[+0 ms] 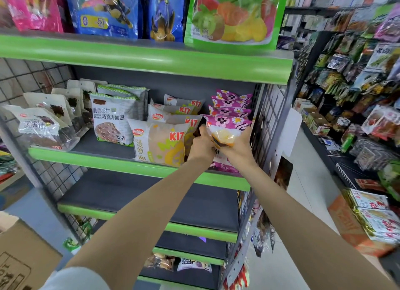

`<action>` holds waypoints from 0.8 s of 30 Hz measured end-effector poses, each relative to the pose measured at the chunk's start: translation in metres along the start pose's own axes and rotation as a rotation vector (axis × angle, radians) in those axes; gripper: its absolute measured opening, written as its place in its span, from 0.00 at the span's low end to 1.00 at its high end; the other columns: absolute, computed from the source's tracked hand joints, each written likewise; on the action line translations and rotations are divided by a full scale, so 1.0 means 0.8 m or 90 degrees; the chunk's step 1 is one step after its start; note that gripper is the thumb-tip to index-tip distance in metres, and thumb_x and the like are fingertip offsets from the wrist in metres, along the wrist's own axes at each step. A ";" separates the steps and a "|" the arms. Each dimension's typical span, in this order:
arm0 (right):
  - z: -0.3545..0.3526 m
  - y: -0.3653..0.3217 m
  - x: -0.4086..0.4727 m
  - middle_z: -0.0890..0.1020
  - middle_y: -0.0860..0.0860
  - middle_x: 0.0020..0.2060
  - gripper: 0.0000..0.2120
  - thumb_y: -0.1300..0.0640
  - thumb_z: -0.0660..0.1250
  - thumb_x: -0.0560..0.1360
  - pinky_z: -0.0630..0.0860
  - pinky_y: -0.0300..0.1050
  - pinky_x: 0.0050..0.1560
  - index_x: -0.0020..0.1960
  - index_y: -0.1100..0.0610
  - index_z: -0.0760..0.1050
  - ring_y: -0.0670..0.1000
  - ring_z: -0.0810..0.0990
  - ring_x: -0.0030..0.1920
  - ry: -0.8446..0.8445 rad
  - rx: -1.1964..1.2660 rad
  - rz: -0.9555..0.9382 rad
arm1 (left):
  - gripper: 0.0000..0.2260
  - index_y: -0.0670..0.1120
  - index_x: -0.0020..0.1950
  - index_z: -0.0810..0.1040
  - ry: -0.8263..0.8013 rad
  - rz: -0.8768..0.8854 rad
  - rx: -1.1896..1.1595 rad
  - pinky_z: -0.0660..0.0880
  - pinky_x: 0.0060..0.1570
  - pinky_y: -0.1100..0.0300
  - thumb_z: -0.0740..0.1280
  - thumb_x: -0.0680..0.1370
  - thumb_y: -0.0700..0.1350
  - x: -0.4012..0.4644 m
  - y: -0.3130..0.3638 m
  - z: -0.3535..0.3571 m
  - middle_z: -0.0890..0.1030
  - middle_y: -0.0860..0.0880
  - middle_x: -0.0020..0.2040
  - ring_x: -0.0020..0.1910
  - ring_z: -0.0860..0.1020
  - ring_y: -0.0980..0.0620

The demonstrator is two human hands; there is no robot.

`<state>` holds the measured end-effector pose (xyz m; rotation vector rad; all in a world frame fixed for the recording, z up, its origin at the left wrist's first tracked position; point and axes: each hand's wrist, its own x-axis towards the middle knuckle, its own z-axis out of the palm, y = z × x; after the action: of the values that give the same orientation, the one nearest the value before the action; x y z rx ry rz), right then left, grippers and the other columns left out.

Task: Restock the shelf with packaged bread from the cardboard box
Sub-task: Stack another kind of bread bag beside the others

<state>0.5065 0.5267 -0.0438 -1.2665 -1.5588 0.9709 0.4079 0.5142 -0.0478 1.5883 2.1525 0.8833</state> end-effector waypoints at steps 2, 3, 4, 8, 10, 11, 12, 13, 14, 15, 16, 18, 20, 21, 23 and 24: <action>-0.005 0.005 0.000 0.57 0.55 0.74 0.52 0.65 0.74 0.66 0.63 0.42 0.71 0.77 0.58 0.40 0.53 0.61 0.73 0.043 -0.074 -0.065 | 0.30 0.44 0.74 0.51 -0.010 0.008 0.013 0.77 0.50 0.50 0.62 0.77 0.33 0.003 -0.002 -0.003 0.77 0.37 0.59 0.54 0.79 0.39; -0.008 0.004 -0.002 0.52 0.54 0.75 0.54 0.67 0.73 0.66 0.64 0.40 0.69 0.77 0.57 0.38 0.53 0.58 0.74 0.067 -0.097 -0.078 | 0.31 0.43 0.74 0.51 -0.012 0.014 0.019 0.77 0.51 0.50 0.63 0.76 0.33 0.004 -0.003 -0.004 0.76 0.37 0.60 0.55 0.78 0.40; -0.010 0.005 -0.003 0.50 0.54 0.76 0.55 0.68 0.74 0.66 0.67 0.42 0.67 0.77 0.54 0.37 0.53 0.57 0.75 0.088 -0.114 -0.090 | 0.32 0.43 0.74 0.51 -0.012 0.018 0.020 0.77 0.52 0.50 0.64 0.76 0.34 0.003 -0.002 -0.006 0.76 0.38 0.61 0.56 0.78 0.40; -0.013 0.004 -0.008 0.52 0.57 0.75 0.55 0.62 0.76 0.65 0.68 0.48 0.67 0.77 0.53 0.41 0.57 0.54 0.75 0.163 -0.332 -0.205 | 0.32 0.42 0.75 0.50 0.016 0.033 -0.016 0.78 0.47 0.51 0.64 0.76 0.35 -0.005 0.006 -0.019 0.77 0.38 0.58 0.52 0.80 0.40; -0.012 -0.002 -0.011 0.53 0.58 0.75 0.51 0.60 0.76 0.65 0.63 0.48 0.70 0.77 0.53 0.47 0.58 0.53 0.75 0.179 -0.433 -0.253 | 0.30 0.42 0.74 0.53 0.045 0.066 0.002 0.77 0.44 0.52 0.64 0.76 0.34 -0.010 0.012 -0.030 0.77 0.38 0.57 0.51 0.79 0.40; -0.012 -0.008 -0.014 0.53 0.58 0.74 0.48 0.60 0.76 0.66 0.61 0.48 0.71 0.77 0.53 0.50 0.58 0.53 0.75 0.176 -0.467 -0.268 | 0.28 0.41 0.72 0.55 0.057 0.085 0.016 0.75 0.43 0.53 0.63 0.76 0.34 -0.013 0.015 -0.037 0.76 0.37 0.58 0.53 0.78 0.39; -0.011 -0.014 -0.016 0.53 0.58 0.74 0.45 0.60 0.76 0.66 0.60 0.48 0.72 0.76 0.54 0.53 0.58 0.53 0.75 0.167 -0.487 -0.280 | 0.26 0.40 0.71 0.57 0.064 0.100 0.022 0.73 0.44 0.53 0.63 0.76 0.33 -0.017 0.019 -0.046 0.75 0.36 0.59 0.54 0.77 0.38; -0.009 -0.024 -0.019 0.54 0.57 0.74 0.42 0.62 0.74 0.68 0.61 0.48 0.72 0.75 0.54 0.56 0.58 0.53 0.75 0.149 -0.492 -0.283 | 0.25 0.40 0.71 0.59 0.071 0.113 0.020 0.72 0.45 0.53 0.62 0.76 0.33 -0.020 0.023 -0.054 0.75 0.36 0.59 0.56 0.76 0.38; -0.007 -0.034 -0.022 0.55 0.56 0.74 0.39 0.64 0.72 0.69 0.63 0.48 0.71 0.74 0.55 0.58 0.57 0.54 0.74 0.125 -0.482 -0.284 | 0.24 0.40 0.71 0.60 0.077 0.122 0.017 0.70 0.45 0.55 0.61 0.76 0.32 -0.024 0.026 -0.064 0.76 0.35 0.58 0.56 0.76 0.38; -0.003 -0.045 -0.026 0.57 0.56 0.73 0.36 0.66 0.70 0.70 0.66 0.48 0.69 0.73 0.56 0.59 0.57 0.56 0.74 0.099 -0.461 -0.283 | 0.23 0.40 0.70 0.62 0.088 0.129 0.013 0.68 0.44 0.56 0.61 0.76 0.33 -0.027 0.028 -0.074 0.77 0.36 0.56 0.57 0.75 0.38; 0.002 -0.056 -0.031 0.59 0.55 0.72 0.33 0.68 0.68 0.70 0.69 0.49 0.65 0.72 0.56 0.61 0.56 0.59 0.72 0.074 -0.434 -0.284 | 0.21 0.40 0.69 0.64 0.104 0.132 0.012 0.68 0.45 0.56 0.61 0.76 0.34 -0.032 0.029 -0.086 0.78 0.36 0.56 0.57 0.75 0.38; 0.015 -0.079 -0.039 0.65 0.55 0.68 0.28 0.68 0.64 0.72 0.69 0.49 0.61 0.70 0.57 0.64 0.56 0.63 0.69 0.020 -0.387 -0.285 | 0.17 0.41 0.66 0.69 0.144 0.129 0.019 0.69 0.48 0.55 0.61 0.77 0.37 -0.039 0.021 -0.113 0.80 0.39 0.55 0.57 0.76 0.40; 0.039 -0.099 -0.047 0.71 0.55 0.63 0.21 0.67 0.62 0.73 0.70 0.50 0.60 0.66 0.58 0.70 0.57 0.70 0.65 -0.046 -0.354 -0.296 | 0.13 0.43 0.61 0.73 0.177 0.111 0.030 0.72 0.49 0.54 0.62 0.76 0.40 -0.048 0.001 -0.145 0.81 0.42 0.55 0.56 0.77 0.42; 0.054 -0.109 -0.052 0.75 0.55 0.60 0.18 0.66 0.62 0.74 0.72 0.51 0.59 0.63 0.58 0.72 0.57 0.73 0.61 -0.085 -0.339 -0.303 | 0.12 0.43 0.59 0.74 0.193 0.097 0.039 0.73 0.49 0.53 0.62 0.76 0.42 -0.050 -0.014 -0.162 0.81 0.43 0.54 0.55 0.78 0.42; 0.092 -0.127 -0.064 0.80 0.55 0.54 0.14 0.64 0.62 0.74 0.75 0.52 0.54 0.57 0.57 0.77 0.57 0.79 0.53 -0.165 -0.292 -0.318 | 0.10 0.44 0.57 0.74 0.224 0.046 0.038 0.75 0.50 0.52 0.62 0.77 0.43 -0.057 -0.053 -0.199 0.82 0.43 0.52 0.52 0.78 0.43; 0.112 -0.137 -0.072 0.82 0.54 0.52 0.13 0.64 0.62 0.74 0.76 0.51 0.53 0.55 0.55 0.78 0.56 0.80 0.51 -0.201 -0.272 -0.330 | 0.09 0.44 0.56 0.75 0.239 0.011 0.025 0.75 0.50 0.52 0.62 0.77 0.44 -0.060 -0.077 -0.216 0.82 0.43 0.51 0.51 0.79 0.42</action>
<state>0.3946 0.4470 0.0224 -0.9197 -2.2862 0.5306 0.2762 0.4077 0.0383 1.5616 2.4180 1.2359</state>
